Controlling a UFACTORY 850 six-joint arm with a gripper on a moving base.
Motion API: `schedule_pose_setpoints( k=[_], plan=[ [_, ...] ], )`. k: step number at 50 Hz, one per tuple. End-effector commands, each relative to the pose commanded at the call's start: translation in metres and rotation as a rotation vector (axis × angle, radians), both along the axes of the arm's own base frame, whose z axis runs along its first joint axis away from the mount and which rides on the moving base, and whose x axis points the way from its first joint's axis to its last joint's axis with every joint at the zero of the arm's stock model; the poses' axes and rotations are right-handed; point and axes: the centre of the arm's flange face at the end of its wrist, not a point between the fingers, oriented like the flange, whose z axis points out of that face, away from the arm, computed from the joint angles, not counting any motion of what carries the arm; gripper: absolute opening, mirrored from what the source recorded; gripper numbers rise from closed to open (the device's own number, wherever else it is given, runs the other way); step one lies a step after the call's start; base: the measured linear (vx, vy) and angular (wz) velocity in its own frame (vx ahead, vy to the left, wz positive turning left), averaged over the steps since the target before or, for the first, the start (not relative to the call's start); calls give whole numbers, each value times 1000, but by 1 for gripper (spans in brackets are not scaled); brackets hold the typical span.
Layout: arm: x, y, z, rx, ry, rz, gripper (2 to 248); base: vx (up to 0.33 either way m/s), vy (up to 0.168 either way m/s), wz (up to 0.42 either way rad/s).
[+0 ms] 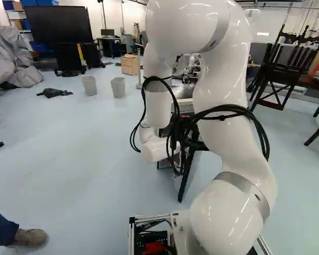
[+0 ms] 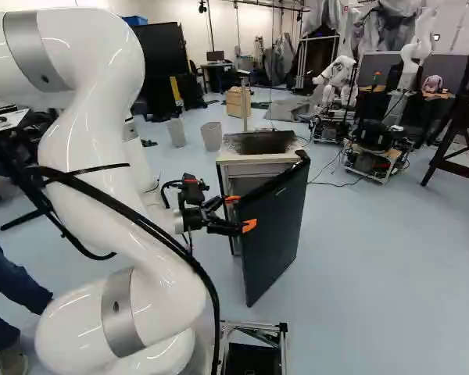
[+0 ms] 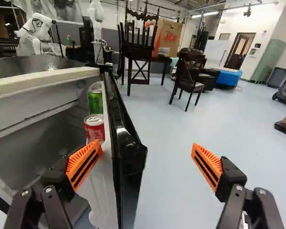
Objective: Grab a drink from the fridge
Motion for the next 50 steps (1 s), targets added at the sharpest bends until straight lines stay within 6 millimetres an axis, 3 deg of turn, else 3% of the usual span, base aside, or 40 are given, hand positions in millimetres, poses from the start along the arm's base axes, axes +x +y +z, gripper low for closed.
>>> schedule_pose_setpoints(
  k=[50],
  plan=[
    [9,-32,2,-8,-27,-199,247,0,0,0]
  ],
)
